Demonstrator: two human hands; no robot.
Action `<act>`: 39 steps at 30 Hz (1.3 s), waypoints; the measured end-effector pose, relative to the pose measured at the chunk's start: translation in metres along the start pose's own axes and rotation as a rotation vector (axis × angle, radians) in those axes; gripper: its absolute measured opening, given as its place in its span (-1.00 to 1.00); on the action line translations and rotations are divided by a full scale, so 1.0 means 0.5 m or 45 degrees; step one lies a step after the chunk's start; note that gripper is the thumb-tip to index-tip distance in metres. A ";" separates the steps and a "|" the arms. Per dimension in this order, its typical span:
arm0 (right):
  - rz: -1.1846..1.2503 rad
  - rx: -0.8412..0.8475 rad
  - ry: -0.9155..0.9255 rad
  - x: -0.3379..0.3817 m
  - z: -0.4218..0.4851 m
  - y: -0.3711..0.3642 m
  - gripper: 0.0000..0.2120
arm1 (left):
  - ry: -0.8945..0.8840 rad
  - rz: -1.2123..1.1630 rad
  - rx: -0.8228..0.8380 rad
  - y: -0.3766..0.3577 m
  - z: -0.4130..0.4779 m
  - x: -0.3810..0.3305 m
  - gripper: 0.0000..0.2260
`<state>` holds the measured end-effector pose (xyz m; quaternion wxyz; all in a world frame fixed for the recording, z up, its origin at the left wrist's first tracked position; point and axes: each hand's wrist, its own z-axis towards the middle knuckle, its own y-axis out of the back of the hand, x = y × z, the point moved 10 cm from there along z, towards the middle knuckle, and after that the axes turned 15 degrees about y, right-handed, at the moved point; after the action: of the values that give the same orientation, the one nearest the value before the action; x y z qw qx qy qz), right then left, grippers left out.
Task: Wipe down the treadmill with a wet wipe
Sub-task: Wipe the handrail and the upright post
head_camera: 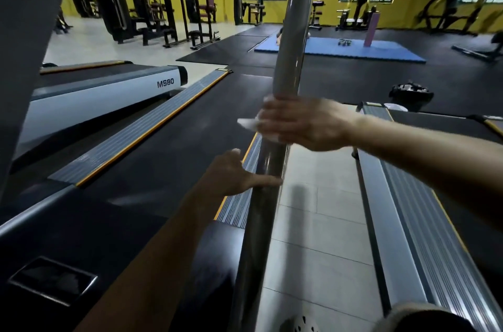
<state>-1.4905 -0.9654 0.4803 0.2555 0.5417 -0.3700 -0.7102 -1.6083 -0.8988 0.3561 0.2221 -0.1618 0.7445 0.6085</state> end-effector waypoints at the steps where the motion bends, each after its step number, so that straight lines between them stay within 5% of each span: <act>1: -0.045 -0.025 -0.094 -0.044 -0.005 0.016 -0.53 | 0.000 0.005 0.004 -0.004 -0.011 0.011 0.22; 5: -0.042 -0.167 -0.219 -0.003 0.023 0.001 -0.62 | -0.006 -0.011 0.175 -0.029 -0.058 0.055 0.25; 8: 0.194 0.017 0.341 0.279 0.057 -0.088 -0.63 | 0.008 0.033 0.209 -0.013 -0.085 0.106 -0.26; 10: 0.171 0.019 0.472 0.282 0.055 -0.081 -0.58 | 0.019 0.132 0.145 0.005 -0.096 0.145 -0.41; 14: 0.023 -0.124 -0.088 0.059 0.030 -0.014 -0.53 | 0.042 0.217 -0.054 0.021 -0.127 0.204 -0.44; 16: 0.052 -0.213 -0.137 0.122 0.045 -0.020 -0.57 | 0.032 0.228 -0.114 0.012 -0.159 0.225 -0.48; 19: 0.315 -0.100 0.371 0.439 0.074 -0.102 -0.64 | 0.035 0.271 -0.165 -0.003 -0.195 0.258 -0.56; 21: 0.355 0.043 0.578 0.505 0.061 -0.119 -0.63 | 0.037 0.309 -0.146 -0.014 -0.206 0.274 -0.61; 25: 0.127 -0.141 0.226 0.265 0.038 -0.053 -0.60 | 0.073 0.353 -0.115 -0.035 -0.220 0.308 -0.64; 28: 0.115 -0.328 0.024 0.291 0.027 -0.060 -0.65 | 0.076 0.348 -0.081 -0.055 -0.227 0.324 -0.65; 33: 0.487 -0.076 0.796 0.690 0.064 -0.173 -0.60 | 0.078 0.346 -0.067 -0.067 -0.233 0.332 -0.65; 39: 0.111 -0.263 0.152 0.310 0.059 -0.060 -0.68 | 0.145 0.323 -0.015 -0.063 -0.246 0.379 -0.64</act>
<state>-1.5614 -1.0585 0.3704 0.3621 0.5371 -0.3022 -0.6993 -1.7695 -1.0200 0.2499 0.0999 -0.1019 0.7667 0.6260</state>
